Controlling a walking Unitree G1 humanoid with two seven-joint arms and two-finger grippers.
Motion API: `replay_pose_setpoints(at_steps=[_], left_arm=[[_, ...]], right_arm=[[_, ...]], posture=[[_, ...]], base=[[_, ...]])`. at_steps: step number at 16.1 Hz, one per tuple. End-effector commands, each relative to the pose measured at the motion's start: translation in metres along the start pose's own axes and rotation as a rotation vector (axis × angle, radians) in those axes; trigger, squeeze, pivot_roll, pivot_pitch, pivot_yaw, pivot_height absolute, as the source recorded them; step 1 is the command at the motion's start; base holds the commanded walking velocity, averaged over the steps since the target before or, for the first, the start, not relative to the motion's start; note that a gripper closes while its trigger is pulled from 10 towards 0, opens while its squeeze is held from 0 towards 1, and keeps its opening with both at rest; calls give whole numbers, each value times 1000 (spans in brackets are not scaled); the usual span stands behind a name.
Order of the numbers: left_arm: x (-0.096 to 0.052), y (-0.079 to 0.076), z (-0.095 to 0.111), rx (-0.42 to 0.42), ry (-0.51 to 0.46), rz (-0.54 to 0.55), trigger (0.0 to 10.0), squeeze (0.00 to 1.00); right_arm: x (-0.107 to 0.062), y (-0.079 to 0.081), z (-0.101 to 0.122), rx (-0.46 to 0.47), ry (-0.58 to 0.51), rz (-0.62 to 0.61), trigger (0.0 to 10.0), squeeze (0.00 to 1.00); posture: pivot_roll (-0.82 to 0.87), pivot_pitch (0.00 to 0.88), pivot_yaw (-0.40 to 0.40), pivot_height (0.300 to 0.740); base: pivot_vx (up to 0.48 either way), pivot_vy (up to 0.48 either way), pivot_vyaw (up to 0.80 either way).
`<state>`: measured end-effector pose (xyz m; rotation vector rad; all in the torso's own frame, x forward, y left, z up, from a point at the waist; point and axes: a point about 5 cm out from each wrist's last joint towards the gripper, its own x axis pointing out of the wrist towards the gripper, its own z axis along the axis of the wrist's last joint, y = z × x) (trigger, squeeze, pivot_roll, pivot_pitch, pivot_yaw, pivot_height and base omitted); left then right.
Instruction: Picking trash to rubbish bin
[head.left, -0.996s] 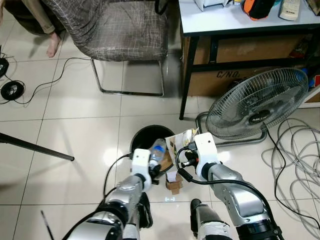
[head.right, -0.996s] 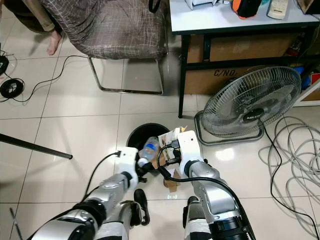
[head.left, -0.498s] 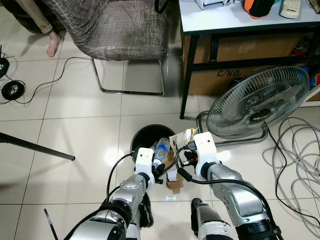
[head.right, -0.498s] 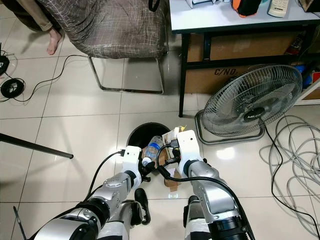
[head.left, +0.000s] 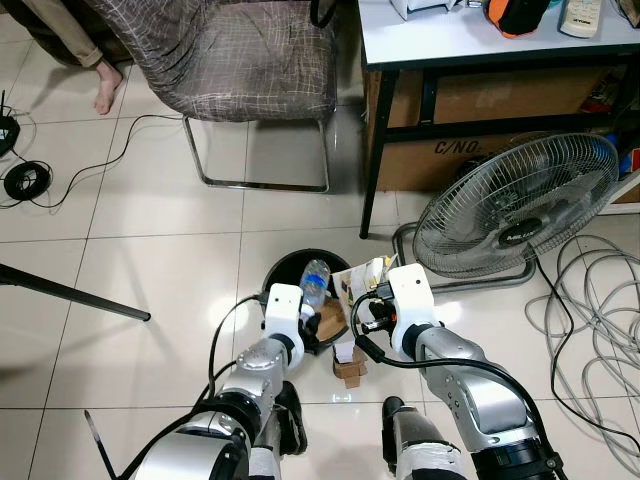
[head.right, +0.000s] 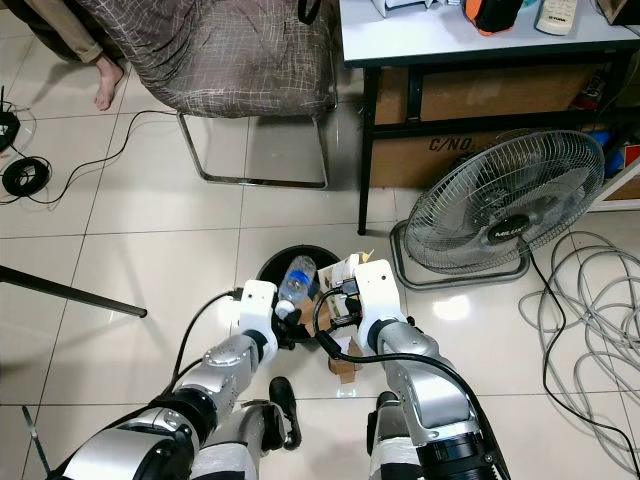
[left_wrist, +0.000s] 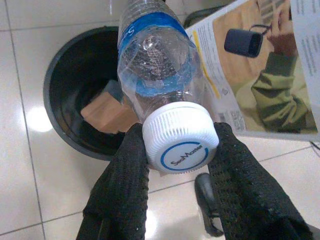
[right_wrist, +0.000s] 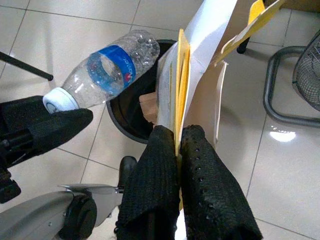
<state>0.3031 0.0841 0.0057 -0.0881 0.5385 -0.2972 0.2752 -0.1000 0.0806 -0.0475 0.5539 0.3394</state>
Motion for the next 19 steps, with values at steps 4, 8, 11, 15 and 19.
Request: replay_pose_setpoints(at_steps=[4,8,11,15,19], left_arm=[[-3,1,-14,-22,27,16,10000,1000],[-3,0,-13,-15,21,23,10000,1000],[-3,-1,-12,-17,17,23,10000,1000],[-3,-1,-14,-17,20,30,10000,1000],[-3,0,-13,-19,14,32,10000,1000]], right_arm=[[-3,2,-1,12,3,12,10000,0],[-3,4,0,15,0,14,10000,0],[-3,4,0,16,-1,15,10000,0],[-3,4,0,18,-2,17,10000,0],[-2,4,1,19,-5,17,10000,0]], posture=[[-301,352,111,740],[-302,352,112,740],[-302,353,112,740],[-301,356,110,740],[-300,354,110,740]], base=[[0,0,0],[0,0,0],[0,0,0],[0,0,0],[0,0,0]])
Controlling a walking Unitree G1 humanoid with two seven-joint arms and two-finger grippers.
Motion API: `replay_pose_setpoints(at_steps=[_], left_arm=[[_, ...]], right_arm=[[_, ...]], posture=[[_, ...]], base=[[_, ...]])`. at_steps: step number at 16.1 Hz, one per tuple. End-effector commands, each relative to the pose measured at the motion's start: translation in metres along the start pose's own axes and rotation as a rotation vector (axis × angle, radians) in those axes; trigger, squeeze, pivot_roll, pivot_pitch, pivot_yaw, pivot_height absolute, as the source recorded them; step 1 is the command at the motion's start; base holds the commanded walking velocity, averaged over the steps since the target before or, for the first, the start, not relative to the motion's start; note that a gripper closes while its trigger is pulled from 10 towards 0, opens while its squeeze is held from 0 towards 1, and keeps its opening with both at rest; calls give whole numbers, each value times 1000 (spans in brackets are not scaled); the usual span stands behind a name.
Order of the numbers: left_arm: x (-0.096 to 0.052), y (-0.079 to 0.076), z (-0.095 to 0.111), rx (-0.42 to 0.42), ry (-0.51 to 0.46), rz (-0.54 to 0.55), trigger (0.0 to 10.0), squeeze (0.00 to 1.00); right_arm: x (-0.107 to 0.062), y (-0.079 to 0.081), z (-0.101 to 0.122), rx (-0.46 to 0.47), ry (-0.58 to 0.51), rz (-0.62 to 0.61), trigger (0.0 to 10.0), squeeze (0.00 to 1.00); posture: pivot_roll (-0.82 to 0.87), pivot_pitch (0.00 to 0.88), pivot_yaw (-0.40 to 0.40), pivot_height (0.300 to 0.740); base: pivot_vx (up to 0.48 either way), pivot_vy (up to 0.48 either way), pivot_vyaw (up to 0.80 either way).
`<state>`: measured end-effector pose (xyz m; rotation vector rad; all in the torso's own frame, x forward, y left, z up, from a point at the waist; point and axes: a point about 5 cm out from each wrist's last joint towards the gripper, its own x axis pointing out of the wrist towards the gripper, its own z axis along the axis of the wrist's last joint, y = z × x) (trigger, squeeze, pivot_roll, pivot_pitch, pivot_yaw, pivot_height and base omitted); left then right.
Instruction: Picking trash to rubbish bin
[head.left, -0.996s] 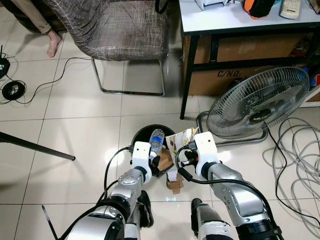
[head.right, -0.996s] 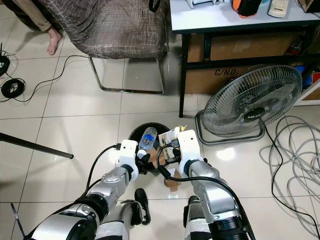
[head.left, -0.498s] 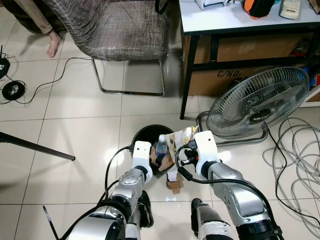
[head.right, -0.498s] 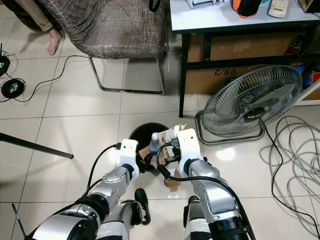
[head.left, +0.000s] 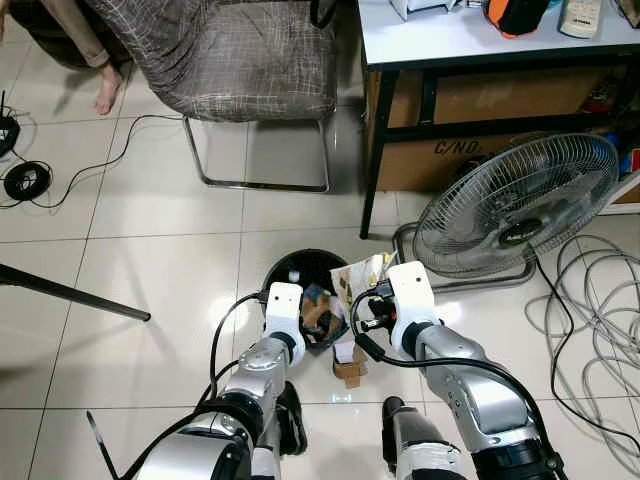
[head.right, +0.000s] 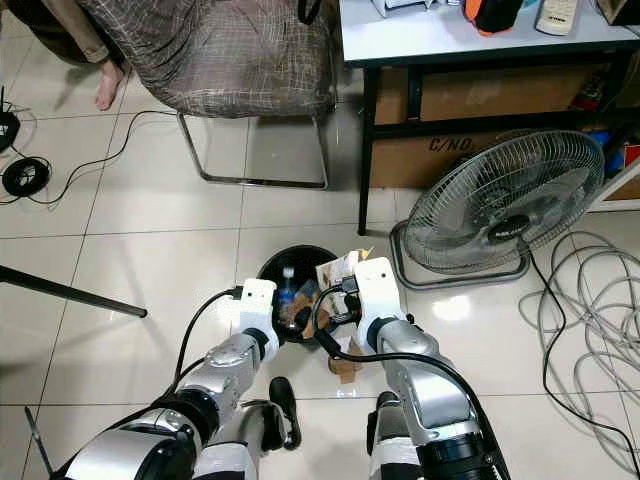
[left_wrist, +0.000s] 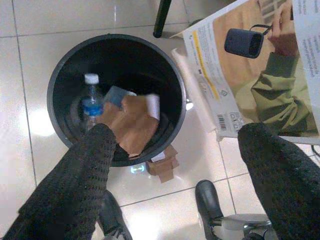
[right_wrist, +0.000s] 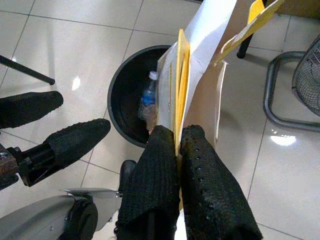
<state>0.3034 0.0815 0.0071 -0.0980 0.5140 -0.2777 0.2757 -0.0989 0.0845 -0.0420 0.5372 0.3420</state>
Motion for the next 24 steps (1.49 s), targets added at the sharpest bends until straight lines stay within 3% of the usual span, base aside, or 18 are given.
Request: replay_pose_setpoints(at_steps=[1,7,10,12,14,18,20,24], left_arm=[[-4,4,-12,-9,32,21,10000,1000],[-9,21,-16,10,23,6,10000,1000],[-18,42,-16,86,0,-32,10000,1000],[-26,50,-17,117,-23,-93,10000,0],[-32,52,-17,126,-46,-128,10000,0],[-60,45,-15,164,-89,-257,10000,0],[-67,44,-12,154,-94,-273,10000,0],[-96,51,-5,155,-77,-292,10000,0]], right_arm=[[-1,3,-2,18,12,14,10000,0],[6,-1,2,15,4,14,10000,0],[14,-10,1,16,13,7,10000,0],[20,-17,-1,18,25,4,10000,0],[24,-21,-3,21,34,7,10000,0],[39,-29,-7,24,53,42,10000,0],[44,-28,-2,31,31,63,10000,0],[61,-11,6,56,-12,134,10000,0]], posture=[[-299,353,110,740],[-260,330,115,740],[-218,321,125,740],[-189,317,132,740],[-174,317,135,740],[-158,318,136,740],[-158,318,136,740],[-19,322,133,740]], base=[[0,0,0],[0,0,0],[0,0,0],[0,0,0],[0,0,0],[0,0,0],[0,0,0],[0,0,0]])
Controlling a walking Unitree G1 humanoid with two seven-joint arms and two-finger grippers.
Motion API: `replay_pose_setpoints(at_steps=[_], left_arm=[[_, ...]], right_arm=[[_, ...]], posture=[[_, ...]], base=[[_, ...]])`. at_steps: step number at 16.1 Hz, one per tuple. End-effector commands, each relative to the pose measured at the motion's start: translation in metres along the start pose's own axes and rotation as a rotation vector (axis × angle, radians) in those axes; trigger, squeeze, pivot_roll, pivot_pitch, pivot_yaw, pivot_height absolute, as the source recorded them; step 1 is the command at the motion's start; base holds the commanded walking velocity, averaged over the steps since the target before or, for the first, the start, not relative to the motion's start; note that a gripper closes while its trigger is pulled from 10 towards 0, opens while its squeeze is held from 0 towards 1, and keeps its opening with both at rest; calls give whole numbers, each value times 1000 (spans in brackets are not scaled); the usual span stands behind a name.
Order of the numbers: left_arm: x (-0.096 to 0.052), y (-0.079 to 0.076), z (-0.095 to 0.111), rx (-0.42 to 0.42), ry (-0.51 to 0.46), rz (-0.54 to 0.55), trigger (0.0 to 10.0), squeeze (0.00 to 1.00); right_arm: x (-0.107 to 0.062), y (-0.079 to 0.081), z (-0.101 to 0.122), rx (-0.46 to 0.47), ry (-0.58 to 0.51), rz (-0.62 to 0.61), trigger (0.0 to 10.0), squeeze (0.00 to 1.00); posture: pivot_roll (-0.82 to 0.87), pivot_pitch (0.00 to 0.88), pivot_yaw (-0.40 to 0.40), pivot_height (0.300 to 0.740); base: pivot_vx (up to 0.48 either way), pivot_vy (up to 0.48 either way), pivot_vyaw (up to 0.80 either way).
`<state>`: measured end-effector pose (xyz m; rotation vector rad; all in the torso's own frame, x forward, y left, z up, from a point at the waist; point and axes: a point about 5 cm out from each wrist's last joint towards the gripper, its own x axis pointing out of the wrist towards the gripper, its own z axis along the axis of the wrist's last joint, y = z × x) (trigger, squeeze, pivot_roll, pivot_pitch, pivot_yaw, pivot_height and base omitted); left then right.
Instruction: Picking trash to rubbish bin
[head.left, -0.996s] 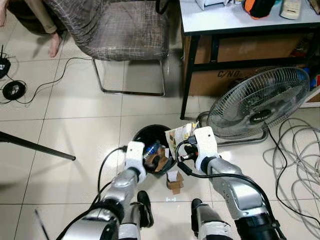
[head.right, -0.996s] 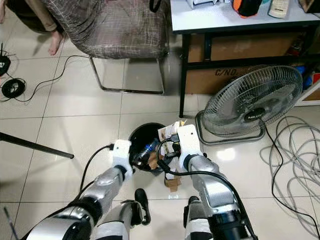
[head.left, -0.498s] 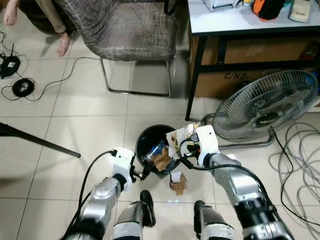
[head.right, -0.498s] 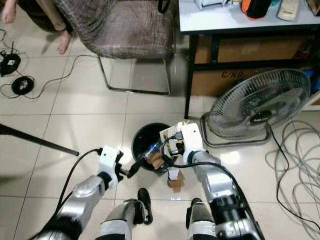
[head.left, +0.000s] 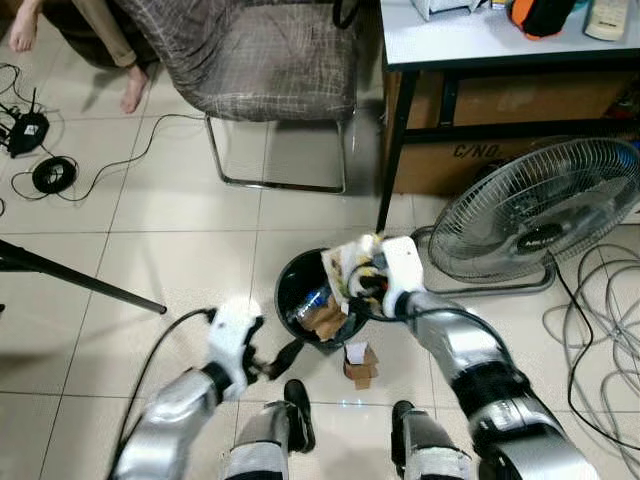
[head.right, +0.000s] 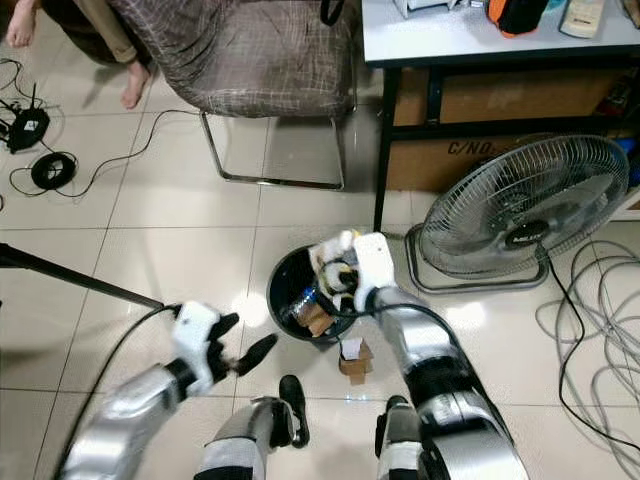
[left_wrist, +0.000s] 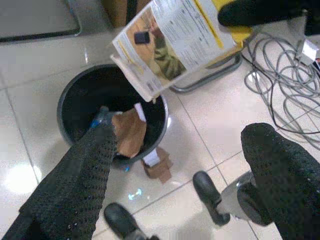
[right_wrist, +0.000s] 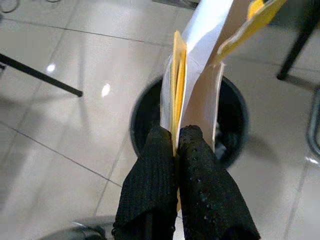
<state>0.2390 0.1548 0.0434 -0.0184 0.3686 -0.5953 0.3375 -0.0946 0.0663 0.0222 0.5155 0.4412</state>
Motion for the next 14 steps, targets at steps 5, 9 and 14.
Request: replay_pose_setpoints(at_steps=[5,9,14], left_arm=[[-15,-4,-6,-37,49,15,10000,0],[-23,-5,-4,-46,68,19,10000,0],[-24,-4,-3,-48,81,18,10000,0]], right_arm=[[9,16,-15,29,25,73,10000,0],[12,14,-22,24,30,64,10000,0],[11,6,-20,13,14,21,10000,0]], posture=[[7,318,123,740],[23,321,131,740],[20,326,136,740]], base=[[0,0,0],[0,0,0],[0,0,0]])
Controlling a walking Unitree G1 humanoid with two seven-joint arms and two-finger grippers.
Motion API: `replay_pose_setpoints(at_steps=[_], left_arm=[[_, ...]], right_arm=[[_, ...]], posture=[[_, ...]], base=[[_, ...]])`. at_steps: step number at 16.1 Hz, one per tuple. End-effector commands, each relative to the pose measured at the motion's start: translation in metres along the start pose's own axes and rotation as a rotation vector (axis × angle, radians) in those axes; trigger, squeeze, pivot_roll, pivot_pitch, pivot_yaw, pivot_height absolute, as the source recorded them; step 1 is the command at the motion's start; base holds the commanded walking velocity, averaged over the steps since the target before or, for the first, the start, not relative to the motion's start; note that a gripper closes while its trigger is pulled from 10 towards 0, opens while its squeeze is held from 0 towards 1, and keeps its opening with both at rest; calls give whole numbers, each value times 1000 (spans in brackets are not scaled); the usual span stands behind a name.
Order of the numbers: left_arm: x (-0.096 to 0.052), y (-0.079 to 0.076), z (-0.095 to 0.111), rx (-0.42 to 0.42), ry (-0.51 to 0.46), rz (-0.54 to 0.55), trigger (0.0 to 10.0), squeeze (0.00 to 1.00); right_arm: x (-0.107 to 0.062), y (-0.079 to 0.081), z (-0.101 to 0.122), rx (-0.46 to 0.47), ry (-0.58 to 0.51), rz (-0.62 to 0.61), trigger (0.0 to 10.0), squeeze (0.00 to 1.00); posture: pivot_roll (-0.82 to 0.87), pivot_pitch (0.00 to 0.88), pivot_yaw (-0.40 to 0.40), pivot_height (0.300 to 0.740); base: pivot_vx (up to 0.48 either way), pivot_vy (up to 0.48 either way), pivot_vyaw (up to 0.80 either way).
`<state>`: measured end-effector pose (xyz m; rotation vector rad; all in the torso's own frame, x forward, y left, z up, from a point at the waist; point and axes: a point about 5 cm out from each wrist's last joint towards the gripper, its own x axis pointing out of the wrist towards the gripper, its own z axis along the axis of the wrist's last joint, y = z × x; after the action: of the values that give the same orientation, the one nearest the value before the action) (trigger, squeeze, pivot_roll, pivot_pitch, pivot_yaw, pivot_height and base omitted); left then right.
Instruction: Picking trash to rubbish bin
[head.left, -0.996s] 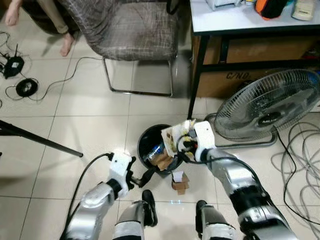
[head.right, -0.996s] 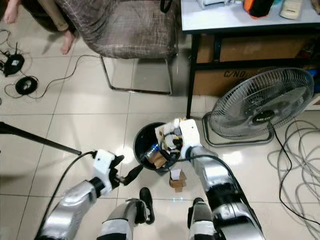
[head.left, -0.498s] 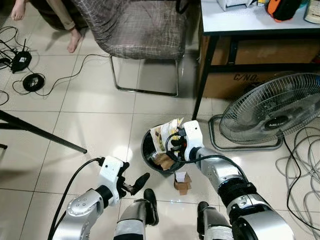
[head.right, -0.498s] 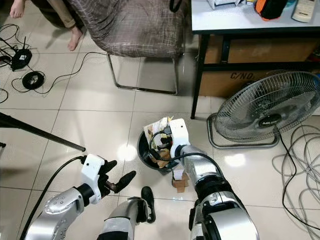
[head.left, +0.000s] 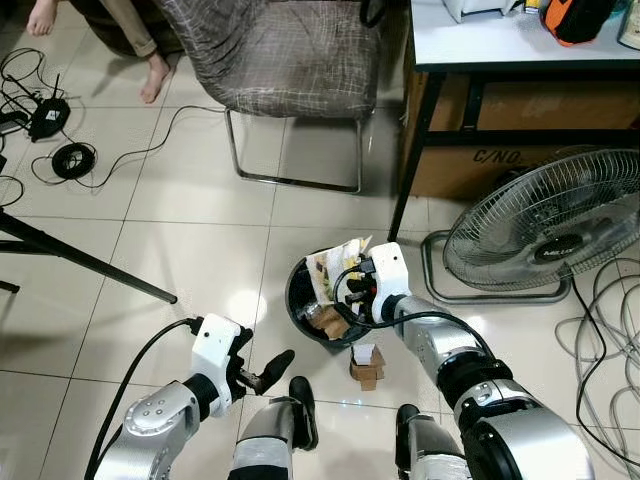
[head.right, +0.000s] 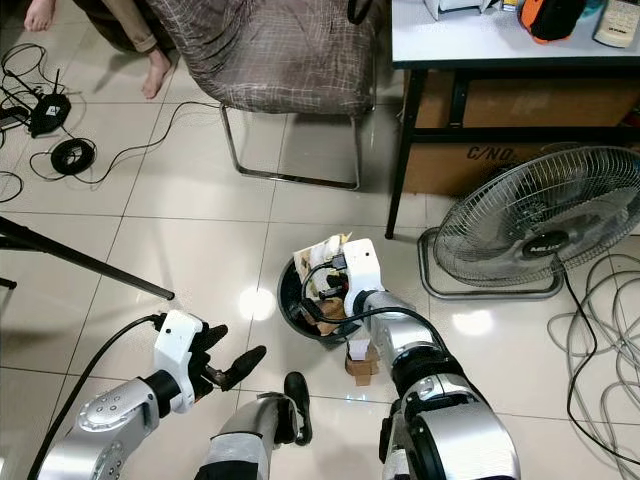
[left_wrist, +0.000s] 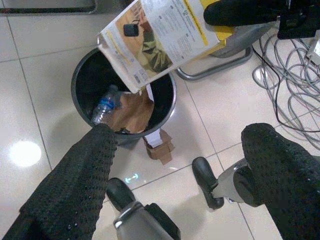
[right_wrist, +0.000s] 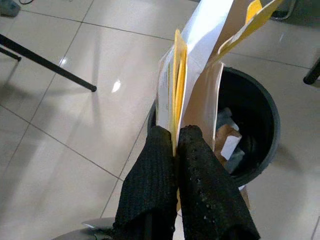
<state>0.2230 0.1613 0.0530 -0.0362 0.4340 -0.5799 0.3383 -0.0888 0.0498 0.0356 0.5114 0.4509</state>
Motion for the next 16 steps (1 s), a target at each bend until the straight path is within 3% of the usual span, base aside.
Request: replay_pose_setpoints(at_steps=[1,6,7,8,16], left_arm=[[-6,0,-6,-12,28,7,10000,0],[-6,-1,-7,-20,37,3,10000,0],[-6,-2,-7,-21,37,3,10000,0],[-6,-2,-7,-22,37,1,10000,0],[-7,-7,-11,-31,57,-32,10000,0]], right_arm=[[0,2,-7,2,18,0,10000,0],[-1,-5,-7,4,11,-28,10000,35],[-1,-5,-7,4,10,-30,10000,384],[-1,-6,-7,7,9,-29,10000,1000],[-1,-6,-4,24,-9,-23,10000,1000]], posture=[[20,327,138,740],[17,332,138,740],[17,332,138,740],[16,333,137,740],[13,337,137,740]], base=[[0,0,0],[0,0,0],[0,0,0],[0,0,0],[0,0,0]])
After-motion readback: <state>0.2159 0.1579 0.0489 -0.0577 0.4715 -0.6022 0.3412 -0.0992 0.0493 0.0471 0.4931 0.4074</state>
